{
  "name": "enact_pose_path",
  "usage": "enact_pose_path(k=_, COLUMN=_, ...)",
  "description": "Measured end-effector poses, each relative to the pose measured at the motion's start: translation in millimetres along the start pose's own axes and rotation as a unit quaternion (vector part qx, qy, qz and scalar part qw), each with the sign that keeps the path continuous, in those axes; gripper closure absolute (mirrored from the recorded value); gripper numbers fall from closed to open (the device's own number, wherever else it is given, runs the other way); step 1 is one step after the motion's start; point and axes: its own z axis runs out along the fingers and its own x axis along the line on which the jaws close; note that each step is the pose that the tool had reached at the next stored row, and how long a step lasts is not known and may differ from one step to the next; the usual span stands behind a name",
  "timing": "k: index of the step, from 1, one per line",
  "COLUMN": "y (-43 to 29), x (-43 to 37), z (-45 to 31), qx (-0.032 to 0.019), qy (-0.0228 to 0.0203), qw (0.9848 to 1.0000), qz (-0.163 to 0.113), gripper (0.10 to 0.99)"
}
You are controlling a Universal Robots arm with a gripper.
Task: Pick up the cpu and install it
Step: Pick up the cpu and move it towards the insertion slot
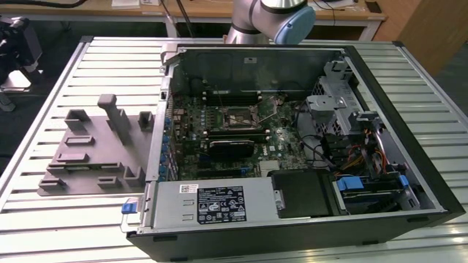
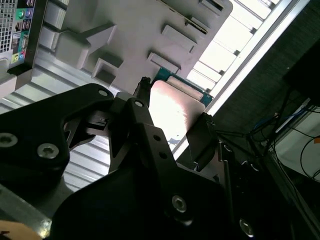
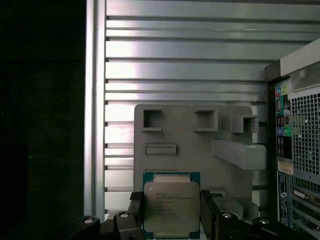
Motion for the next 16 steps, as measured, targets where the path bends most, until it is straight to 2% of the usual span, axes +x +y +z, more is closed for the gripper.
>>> enact_pose_path(k=13, y=1.4, x=-1.1, z=-31.5, qx=0.0000, qy=-0.0006, qw=1.0000, qz=0.000, gripper=0.545)
enact_pose_path(k=16, y=1.6, x=-1.2, z=-35.8, qx=0.0000, qy=-0.0007, qw=1.0000, qz=0.000, gripper=0.545)
